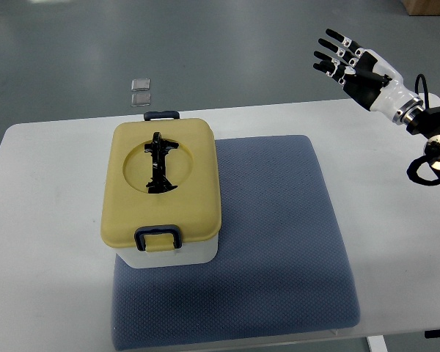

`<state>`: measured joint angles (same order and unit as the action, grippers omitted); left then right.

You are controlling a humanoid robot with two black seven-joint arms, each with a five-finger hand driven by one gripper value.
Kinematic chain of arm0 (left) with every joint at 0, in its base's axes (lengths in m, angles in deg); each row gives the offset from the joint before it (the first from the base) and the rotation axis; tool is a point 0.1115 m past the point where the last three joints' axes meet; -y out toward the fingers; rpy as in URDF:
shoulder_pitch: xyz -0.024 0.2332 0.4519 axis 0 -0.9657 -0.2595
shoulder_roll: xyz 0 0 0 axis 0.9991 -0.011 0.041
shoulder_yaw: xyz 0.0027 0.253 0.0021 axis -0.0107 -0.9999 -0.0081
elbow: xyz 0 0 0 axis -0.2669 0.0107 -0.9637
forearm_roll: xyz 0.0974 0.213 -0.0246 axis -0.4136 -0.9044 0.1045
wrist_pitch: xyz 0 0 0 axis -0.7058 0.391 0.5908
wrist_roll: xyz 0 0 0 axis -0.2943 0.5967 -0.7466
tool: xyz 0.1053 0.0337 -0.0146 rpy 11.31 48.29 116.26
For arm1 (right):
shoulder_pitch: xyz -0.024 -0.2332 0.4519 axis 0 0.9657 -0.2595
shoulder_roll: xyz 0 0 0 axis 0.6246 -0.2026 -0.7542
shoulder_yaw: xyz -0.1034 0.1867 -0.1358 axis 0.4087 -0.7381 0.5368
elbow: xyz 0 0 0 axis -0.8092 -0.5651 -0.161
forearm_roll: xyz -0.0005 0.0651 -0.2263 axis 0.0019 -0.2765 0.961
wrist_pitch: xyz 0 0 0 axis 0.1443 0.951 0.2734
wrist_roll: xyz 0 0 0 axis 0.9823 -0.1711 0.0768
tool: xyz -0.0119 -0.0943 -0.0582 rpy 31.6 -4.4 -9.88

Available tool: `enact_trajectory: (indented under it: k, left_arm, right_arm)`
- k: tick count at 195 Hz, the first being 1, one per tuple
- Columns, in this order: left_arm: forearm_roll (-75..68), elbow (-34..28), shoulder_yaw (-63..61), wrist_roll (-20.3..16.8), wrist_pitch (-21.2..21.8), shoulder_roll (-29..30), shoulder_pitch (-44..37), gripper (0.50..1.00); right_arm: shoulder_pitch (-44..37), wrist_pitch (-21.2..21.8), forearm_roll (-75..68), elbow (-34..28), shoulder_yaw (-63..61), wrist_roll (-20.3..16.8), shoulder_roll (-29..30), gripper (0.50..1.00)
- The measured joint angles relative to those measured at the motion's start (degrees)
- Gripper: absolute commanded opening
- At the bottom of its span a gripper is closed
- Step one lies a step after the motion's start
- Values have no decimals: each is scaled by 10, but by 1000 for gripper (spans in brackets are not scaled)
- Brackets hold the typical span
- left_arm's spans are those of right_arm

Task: Open white storage box with right hand
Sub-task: 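Move the right hand over the yellow lid toward its black handle, then lower the right hand onto the black lid handle and close fingers around it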

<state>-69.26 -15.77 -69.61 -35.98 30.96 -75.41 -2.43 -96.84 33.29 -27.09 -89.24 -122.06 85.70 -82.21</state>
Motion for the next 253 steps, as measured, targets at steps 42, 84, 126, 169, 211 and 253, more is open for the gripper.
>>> enact_trajectory:
  k: [42, 84, 126, 169, 211, 253]
  left_arm:
    - [0, 0, 0, 0, 0, 0, 0, 1000]
    - [0, 0, 0, 0, 0, 0, 0, 1000]
    - [0, 0, 0, 0, 0, 0, 0, 1000]
    - [0, 0, 0, 0, 0, 0, 0, 1000]
    - [0, 0, 0, 0, 0, 0, 0, 1000]
    - [0, 0, 0, 0, 0, 0, 0, 1000]
  right_arm:
    - [-106, 9, 10, -20, 155, 39, -33, 926]
    - [-164, 10, 103, -42, 188, 43, -25, 926]
    - [-231, 18, 164, -58, 264, 81, -22, 926]
    - [-375, -19, 170, -89, 481, 182, -21, 926]
    - [-487, -76, 172, -134, 612, 222, 9, 926]
    - [-561, -112, 191, -146, 684, 226, 63, 926]
